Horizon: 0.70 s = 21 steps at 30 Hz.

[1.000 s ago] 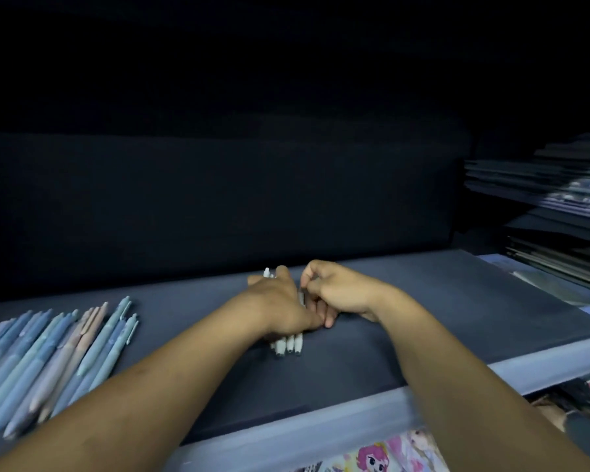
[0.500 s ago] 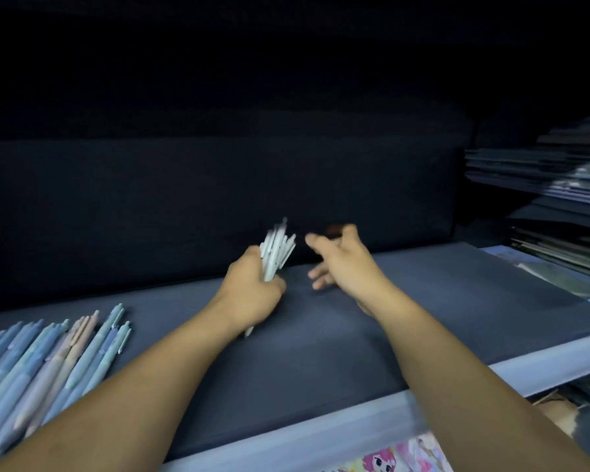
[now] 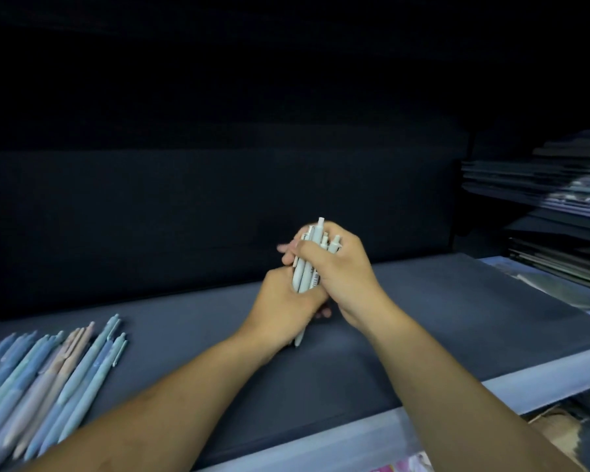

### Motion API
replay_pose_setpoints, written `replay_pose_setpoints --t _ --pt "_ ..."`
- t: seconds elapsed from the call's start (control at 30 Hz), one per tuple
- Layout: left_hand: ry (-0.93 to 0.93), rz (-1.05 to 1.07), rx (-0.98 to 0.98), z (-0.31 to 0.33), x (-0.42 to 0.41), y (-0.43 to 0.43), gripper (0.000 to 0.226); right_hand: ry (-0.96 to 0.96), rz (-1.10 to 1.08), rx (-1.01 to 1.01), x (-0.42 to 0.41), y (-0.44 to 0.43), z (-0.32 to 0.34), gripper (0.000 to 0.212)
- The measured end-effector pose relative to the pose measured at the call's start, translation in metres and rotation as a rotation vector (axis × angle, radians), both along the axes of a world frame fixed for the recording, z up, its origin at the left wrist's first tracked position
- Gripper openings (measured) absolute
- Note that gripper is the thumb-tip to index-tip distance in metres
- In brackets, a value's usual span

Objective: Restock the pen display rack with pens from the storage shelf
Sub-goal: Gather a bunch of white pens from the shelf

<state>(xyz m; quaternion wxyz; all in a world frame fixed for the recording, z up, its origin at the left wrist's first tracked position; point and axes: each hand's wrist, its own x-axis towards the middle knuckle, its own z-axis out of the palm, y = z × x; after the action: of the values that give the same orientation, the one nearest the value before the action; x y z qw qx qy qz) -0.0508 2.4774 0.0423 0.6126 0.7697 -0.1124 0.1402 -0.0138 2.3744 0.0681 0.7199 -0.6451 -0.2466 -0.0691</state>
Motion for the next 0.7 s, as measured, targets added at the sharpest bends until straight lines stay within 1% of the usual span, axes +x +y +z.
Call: replay_pose_setpoints --t 0.1,0.17,0.2,0.27,0.33,0.4,0.5,0.57,0.7 --pt "0.090 -0.055 0.047 -0.004 0.003 0.001 0.013 0.011 0.009 0.090 0.002 -0.002 0.002 0.005" --pt "0.111 -0.089 0.052 -0.005 0.004 0.002 0.011 0.019 0.047 0.143 0.000 -0.003 0.003 0.007" --pt "0.106 -0.098 0.052 -0.006 0.004 0.002 0.015 0.018 0.076 0.160 -0.001 -0.003 0.004 0.007" --pt "0.100 -0.109 0.021 -0.009 0.004 0.001 0.020 0.026 0.155 0.201 -0.005 -0.004 0.006 0.007" --pt "0.102 -0.122 -0.039 -0.011 0.003 0.001 0.019 0.034 0.226 0.238 -0.007 -0.006 0.009 0.008" --pt "0.108 -0.139 -0.097 -0.013 0.002 0.001 0.016 0.027 0.249 0.226 -0.007 -0.005 0.010 0.010" --pt "0.129 -0.181 -0.142 -0.013 0.001 0.003 0.013 -0.012 0.225 0.140 -0.006 0.000 0.008 0.013" --pt "0.134 -0.191 -0.124 -0.013 0.001 0.004 0.016 -0.023 0.221 0.094 -0.005 0.001 0.007 0.015" --pt "0.148 -0.196 -0.053 -0.013 -0.003 0.011 0.026 -0.030 0.277 0.064 -0.008 0.000 0.004 0.029"
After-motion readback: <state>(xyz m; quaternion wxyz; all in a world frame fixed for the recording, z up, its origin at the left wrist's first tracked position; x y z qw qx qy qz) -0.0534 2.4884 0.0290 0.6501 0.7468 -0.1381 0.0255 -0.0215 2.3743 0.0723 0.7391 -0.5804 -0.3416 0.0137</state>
